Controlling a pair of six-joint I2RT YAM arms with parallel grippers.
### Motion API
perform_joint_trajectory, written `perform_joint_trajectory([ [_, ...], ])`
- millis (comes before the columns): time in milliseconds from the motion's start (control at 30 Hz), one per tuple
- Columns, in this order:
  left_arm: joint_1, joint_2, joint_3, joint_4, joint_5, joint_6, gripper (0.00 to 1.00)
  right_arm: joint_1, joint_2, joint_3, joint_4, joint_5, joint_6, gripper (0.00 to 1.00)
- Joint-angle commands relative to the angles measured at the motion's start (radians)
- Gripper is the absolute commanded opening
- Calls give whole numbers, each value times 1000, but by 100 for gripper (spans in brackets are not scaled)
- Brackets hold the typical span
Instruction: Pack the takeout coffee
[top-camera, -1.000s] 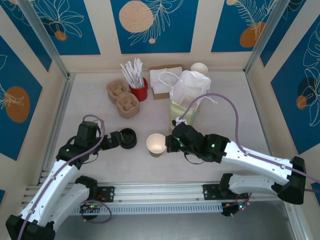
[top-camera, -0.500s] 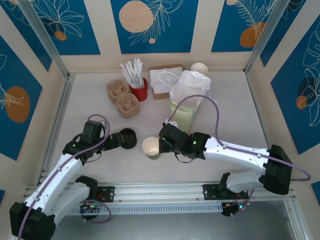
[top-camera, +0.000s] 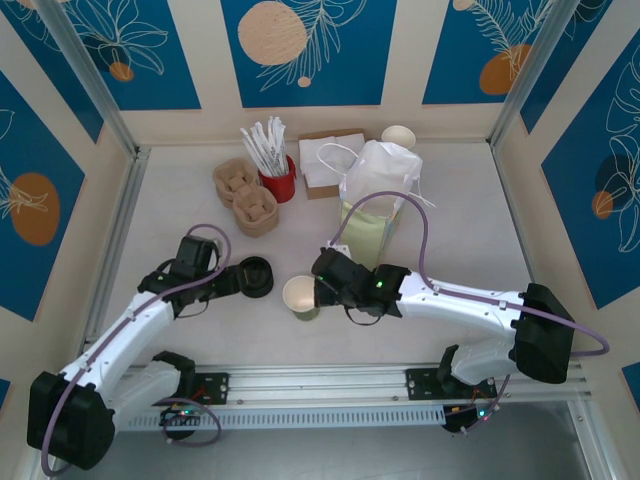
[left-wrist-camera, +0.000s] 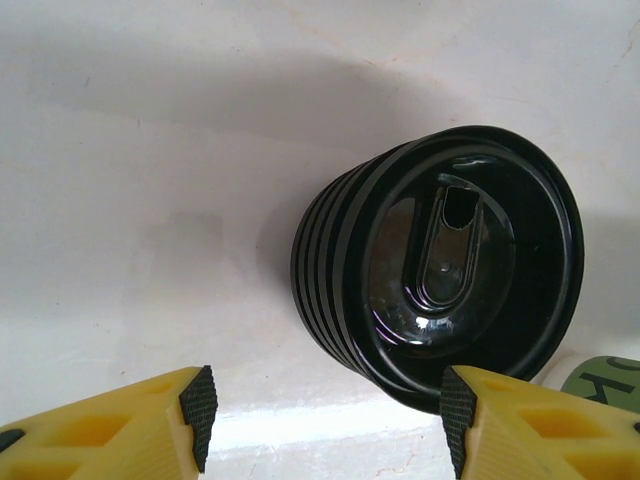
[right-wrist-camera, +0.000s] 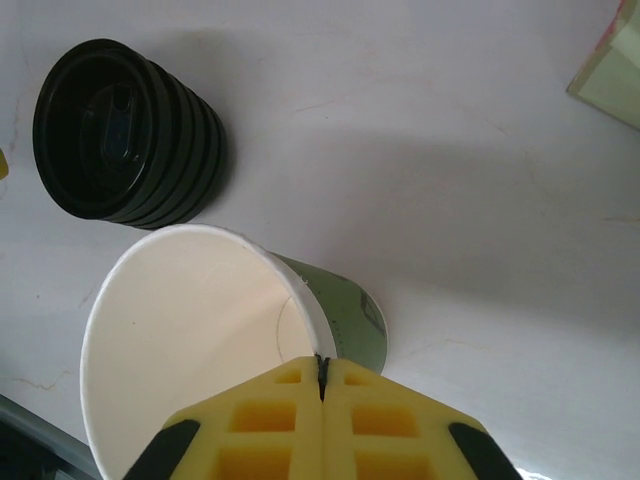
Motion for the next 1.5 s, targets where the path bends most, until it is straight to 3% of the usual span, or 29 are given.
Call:
perform_joint_trajectory([
  [0,-14,25,42,21,-7,34,62,-12,0,-12,11,10,43,14],
  [233,-33,72,75,19,-26,54,66,-13,-30,9,-16,14,39,34],
  [400,-48,119,99,24,-49,64,65,-12,-62,40,-66,34,23,38],
  [667,-72,205,142,29,-100,79,59,-14,-125,76,-121,45,9,39],
  [1200,-88,326,202,24,-153,80,28,-20,-161,61,-151,63,16,39],
  [1467,-93,345,203,20,-165,86,28,-19,-179,56,-149,71,14,39],
])
